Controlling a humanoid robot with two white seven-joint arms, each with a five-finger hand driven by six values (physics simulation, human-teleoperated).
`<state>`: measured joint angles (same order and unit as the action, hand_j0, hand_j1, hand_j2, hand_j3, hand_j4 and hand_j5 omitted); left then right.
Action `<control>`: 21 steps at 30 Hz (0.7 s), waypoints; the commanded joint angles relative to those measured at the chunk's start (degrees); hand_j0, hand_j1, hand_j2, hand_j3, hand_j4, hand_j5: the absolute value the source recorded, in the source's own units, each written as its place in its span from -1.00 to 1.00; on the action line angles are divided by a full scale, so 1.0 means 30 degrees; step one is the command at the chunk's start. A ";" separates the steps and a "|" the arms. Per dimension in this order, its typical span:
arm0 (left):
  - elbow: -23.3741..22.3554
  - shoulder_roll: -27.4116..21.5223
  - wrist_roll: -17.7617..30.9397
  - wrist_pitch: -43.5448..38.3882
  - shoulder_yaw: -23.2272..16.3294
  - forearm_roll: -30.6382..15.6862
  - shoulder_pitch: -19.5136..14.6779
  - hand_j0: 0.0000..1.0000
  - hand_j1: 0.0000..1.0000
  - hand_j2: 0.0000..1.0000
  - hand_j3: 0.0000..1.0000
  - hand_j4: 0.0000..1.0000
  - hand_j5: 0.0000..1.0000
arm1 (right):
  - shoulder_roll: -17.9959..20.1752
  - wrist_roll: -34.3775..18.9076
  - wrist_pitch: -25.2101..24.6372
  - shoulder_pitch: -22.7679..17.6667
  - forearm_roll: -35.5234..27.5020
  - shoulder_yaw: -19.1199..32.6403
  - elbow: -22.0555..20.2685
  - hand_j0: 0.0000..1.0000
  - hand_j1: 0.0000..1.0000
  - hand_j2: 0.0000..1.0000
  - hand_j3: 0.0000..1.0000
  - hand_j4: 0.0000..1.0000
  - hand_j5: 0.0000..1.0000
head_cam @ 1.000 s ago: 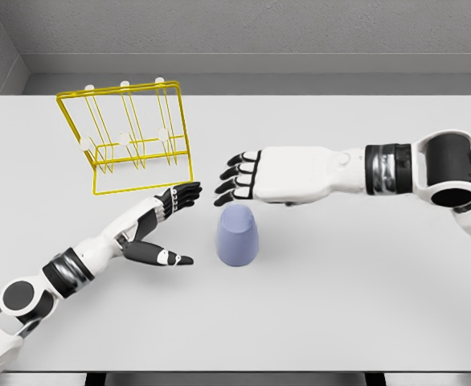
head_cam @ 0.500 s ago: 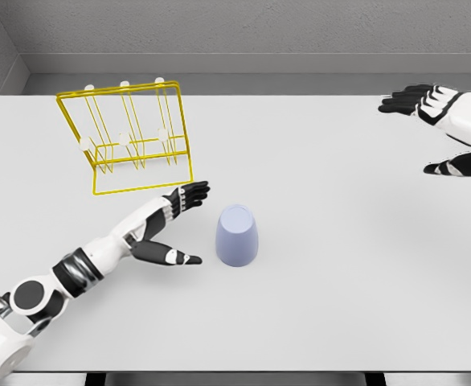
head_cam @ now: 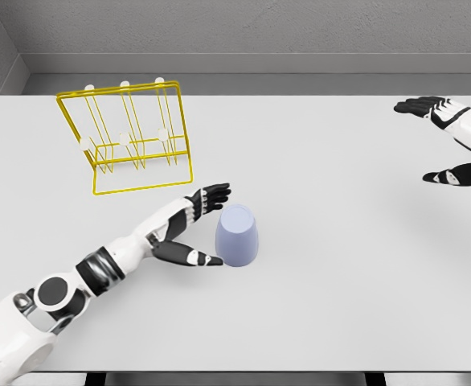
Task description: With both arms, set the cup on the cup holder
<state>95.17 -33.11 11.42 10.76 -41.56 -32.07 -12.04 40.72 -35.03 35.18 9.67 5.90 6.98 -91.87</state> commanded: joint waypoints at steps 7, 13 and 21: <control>0.0033 0.0578 0.0000 -0.0160 -0.0151 -0.0002 0.0000 1.00 1.00 1.00 1.00 1.00 1.00 | -0.0125 0.0011 -0.0060 0.0000 -0.0150 0.0017 0.0096 1.00 1.00 1.00 1.00 1.00 1.00; -0.0054 0.0871 0.0000 -0.0395 -0.0151 -0.0031 -0.0029 1.00 1.00 1.00 1.00 1.00 1.00 | -0.0125 0.0011 -0.0060 0.0000 -0.0150 0.0017 0.0067 1.00 1.00 1.00 1.00 1.00 1.00; -0.0259 0.1282 0.0000 -0.0775 -0.0180 0.0027 -0.0029 1.00 1.00 1.00 1.00 1.00 1.00 | -0.0125 0.0011 -0.0060 0.0000 -0.0179 0.0017 0.0067 1.00 1.00 1.00 1.00 1.00 1.00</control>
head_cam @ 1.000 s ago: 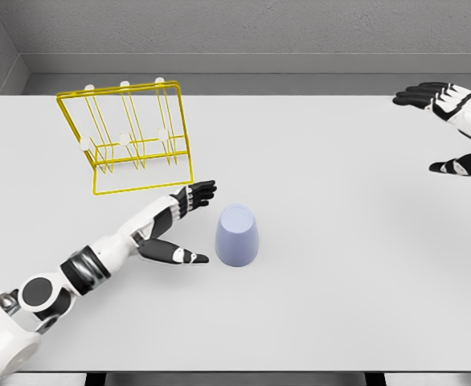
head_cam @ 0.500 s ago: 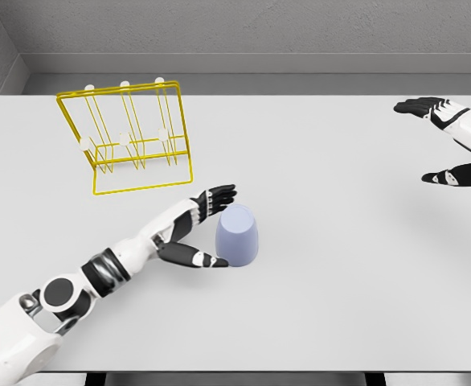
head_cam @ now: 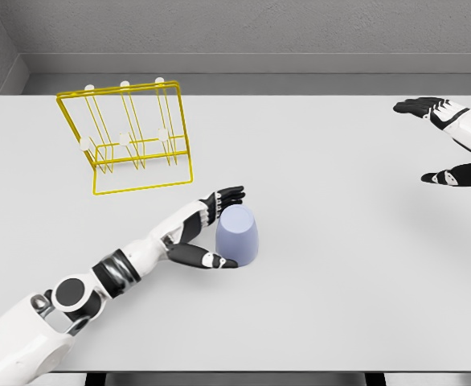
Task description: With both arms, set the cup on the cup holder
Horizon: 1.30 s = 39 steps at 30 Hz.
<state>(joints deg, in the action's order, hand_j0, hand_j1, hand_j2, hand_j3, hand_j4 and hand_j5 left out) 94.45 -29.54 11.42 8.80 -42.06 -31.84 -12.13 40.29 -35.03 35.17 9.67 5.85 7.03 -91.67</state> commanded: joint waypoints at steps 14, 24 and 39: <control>-0.0429 0.0266 0.0001 -0.0093 -0.0044 -0.0020 0.0176 1.00 1.00 1.00 1.00 1.00 1.00 | 0.0016 0.0010 -0.0058 0.0000 -0.0165 0.0030 -0.0059 1.00 1.00 1.00 1.00 1.00 1.00; -0.0546 0.0500 0.0030 0.0083 -0.0044 -0.0137 0.0147 0.19 0.19 0.19 0.19 0.19 0.19 | 0.0016 0.0010 -0.0058 0.0000 -0.0165 0.0030 -0.0030 1.00 1.00 1.00 1.00 1.00 1.00; -0.0342 0.0706 0.0001 0.0112 0.0190 -0.0313 0.0029 0.14 0.14 0.14 0.14 0.14 0.14 | 0.0016 0.0010 -0.0058 0.0000 -0.0165 0.0030 -0.0059 1.00 1.00 1.00 1.00 1.00 1.00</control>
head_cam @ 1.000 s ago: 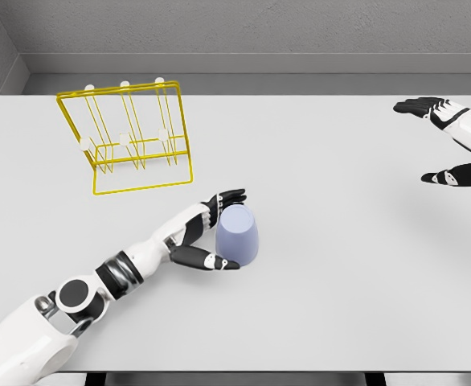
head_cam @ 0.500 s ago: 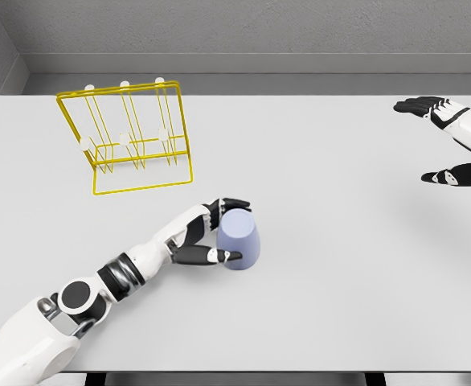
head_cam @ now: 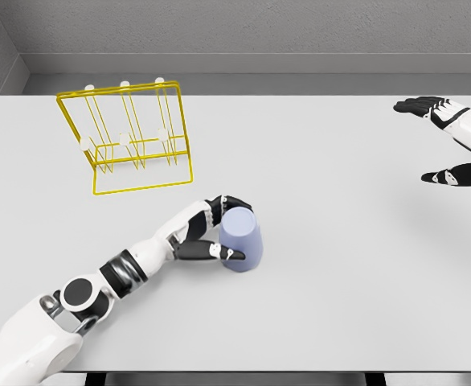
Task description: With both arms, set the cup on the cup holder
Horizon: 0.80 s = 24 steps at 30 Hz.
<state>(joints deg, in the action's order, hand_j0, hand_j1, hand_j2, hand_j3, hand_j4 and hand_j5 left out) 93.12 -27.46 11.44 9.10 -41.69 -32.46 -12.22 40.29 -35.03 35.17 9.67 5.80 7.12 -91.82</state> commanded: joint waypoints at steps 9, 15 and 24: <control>0.0894 -0.0632 -0.0004 0.0012 0.0683 -0.0137 0.0000 0.16 0.16 0.16 0.16 0.16 0.16 | 0.0016 0.0010 -0.0058 0.0000 -0.0145 0.0001 -0.0038 1.00 1.00 1.00 1.00 1.00 1.00; 0.1656 -0.1745 -0.0004 0.0012 0.1239 -0.0664 0.0000 0.16 0.16 0.16 0.16 0.16 0.16 | 0.0016 0.0010 -0.0058 0.0000 -0.0174 0.0001 -0.0096 1.00 1.00 1.00 1.00 1.00 1.00; 0.2476 -0.2947 -0.0033 0.0012 0.2060 -0.0898 0.0000 0.16 0.16 0.16 0.16 0.16 0.16 | 0.0016 0.0010 -0.0058 0.0000 -0.0174 0.0001 -0.0155 1.00 1.00 1.00 1.00 1.00 1.00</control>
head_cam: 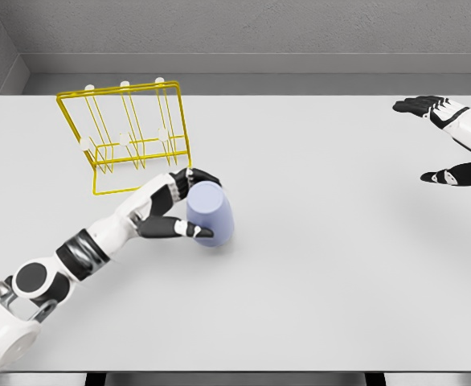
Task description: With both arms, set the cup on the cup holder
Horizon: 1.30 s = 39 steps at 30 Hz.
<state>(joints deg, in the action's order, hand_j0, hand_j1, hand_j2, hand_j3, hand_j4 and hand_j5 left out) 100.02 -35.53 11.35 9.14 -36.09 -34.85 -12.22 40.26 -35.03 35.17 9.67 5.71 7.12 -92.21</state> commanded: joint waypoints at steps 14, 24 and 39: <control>0.0704 -0.1019 -0.0004 0.1112 0.1570 -0.0131 0.0000 0.13 0.13 0.13 0.13 0.13 0.13 | 0.0027 0.0010 -0.0058 0.0000 -0.0145 0.0001 0.0032 1.00 1.00 1.00 1.00 1.00 1.00; 0.1027 -0.2981 -0.0033 0.2195 0.1833 -0.1126 -0.0498 0.14 0.14 0.14 0.14 0.14 0.14 | 0.0027 0.0010 -0.0058 0.0000 -0.0116 0.0001 0.0150 1.00 1.00 1.00 1.00 1.00 1.00; 0.1027 -0.4593 -0.0033 0.3544 0.1863 -0.1888 -0.1611 0.15 0.15 0.15 0.15 0.15 0.15 | 0.0027 0.0010 -0.0058 0.0000 -0.0145 0.0001 0.0237 1.00 1.00 1.00 1.00 1.00 1.00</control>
<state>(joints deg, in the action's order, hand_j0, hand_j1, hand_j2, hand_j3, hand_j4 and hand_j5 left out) 103.07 -48.69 11.28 19.45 -30.57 -39.80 -17.31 40.29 -35.03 35.17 9.67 5.75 7.12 -91.50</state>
